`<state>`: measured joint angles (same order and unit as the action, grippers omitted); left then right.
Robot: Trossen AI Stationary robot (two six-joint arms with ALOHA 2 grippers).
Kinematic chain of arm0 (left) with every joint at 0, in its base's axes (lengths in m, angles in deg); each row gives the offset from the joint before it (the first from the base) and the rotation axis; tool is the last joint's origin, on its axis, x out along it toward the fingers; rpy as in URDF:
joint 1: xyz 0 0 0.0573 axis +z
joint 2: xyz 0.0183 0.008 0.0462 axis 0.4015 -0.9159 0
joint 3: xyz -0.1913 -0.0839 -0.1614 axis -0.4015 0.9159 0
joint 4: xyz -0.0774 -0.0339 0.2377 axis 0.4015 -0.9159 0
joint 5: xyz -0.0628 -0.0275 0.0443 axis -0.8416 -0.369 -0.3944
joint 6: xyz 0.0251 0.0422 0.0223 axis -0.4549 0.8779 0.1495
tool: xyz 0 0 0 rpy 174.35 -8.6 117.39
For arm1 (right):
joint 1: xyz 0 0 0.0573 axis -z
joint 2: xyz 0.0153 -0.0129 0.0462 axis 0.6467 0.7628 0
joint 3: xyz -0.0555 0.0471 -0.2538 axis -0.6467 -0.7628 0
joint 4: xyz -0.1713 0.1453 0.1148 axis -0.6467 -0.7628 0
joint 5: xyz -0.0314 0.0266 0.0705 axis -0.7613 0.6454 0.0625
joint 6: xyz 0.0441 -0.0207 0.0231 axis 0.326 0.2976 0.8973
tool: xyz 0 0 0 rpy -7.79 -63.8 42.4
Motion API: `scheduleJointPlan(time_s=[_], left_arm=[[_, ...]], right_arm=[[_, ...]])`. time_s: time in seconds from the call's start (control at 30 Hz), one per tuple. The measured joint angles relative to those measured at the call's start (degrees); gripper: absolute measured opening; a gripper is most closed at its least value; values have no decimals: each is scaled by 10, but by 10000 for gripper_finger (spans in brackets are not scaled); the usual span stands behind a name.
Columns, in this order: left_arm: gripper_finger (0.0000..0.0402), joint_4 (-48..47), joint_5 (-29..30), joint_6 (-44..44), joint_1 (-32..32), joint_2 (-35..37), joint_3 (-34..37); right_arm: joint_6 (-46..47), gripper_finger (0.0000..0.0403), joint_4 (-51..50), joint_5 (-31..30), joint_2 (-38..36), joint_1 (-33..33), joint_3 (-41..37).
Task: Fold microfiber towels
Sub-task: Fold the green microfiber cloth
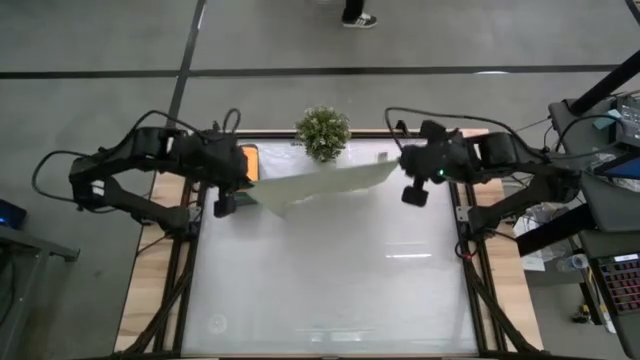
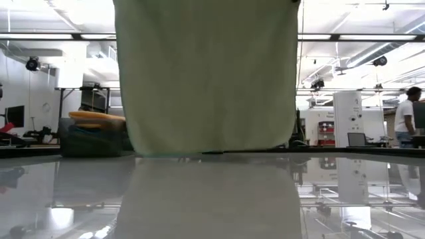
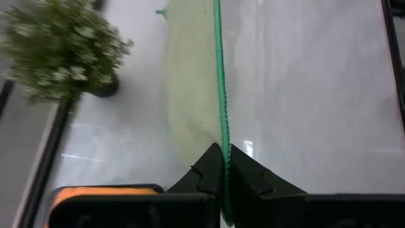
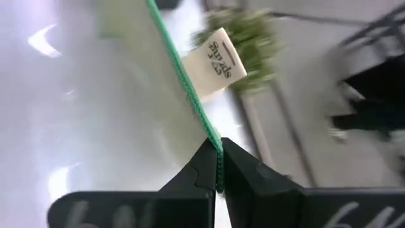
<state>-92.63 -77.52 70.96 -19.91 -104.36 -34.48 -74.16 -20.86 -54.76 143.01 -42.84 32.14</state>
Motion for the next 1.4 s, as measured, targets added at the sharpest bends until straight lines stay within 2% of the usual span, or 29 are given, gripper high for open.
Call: scheduleJointPlan(time_s=[0.23, 0.47, 0.67, 0.87, 1.03, 1.2, 1.3, 1.4], left_arm=[[0, 32, -32, -41, -56, -17, 63], [0, 158, -61, -132, -155, -22, 173], [0, 317, -71, -210, -229, -39, 259], [0, 443, -78, -268, -285, -86, 308], [0, 454, -121, -339, -322, -147, 317], [0, 452, -177, -360, -328, -202, 321], [0, 444, -173, -340, -321, -217, 322], [0, 442, -140, -304, -305, -216, 325]], right_arm=[[77, 8, -11, 117, 0, -68, -68], [182, 8, 15, 188, 0, -162, -161], [250, 8, 96, 260, 0, -230, -241], [320, 8, 226, 342, 0, -284, -312], [367, 8, 341, 384, 0, -309, -375], [409, 8, 366, 401, 0, -307, -428], [411, 8, 367, 407, 0, -294, -453], [410, 8, 365, 408, 0, -271, -473]])
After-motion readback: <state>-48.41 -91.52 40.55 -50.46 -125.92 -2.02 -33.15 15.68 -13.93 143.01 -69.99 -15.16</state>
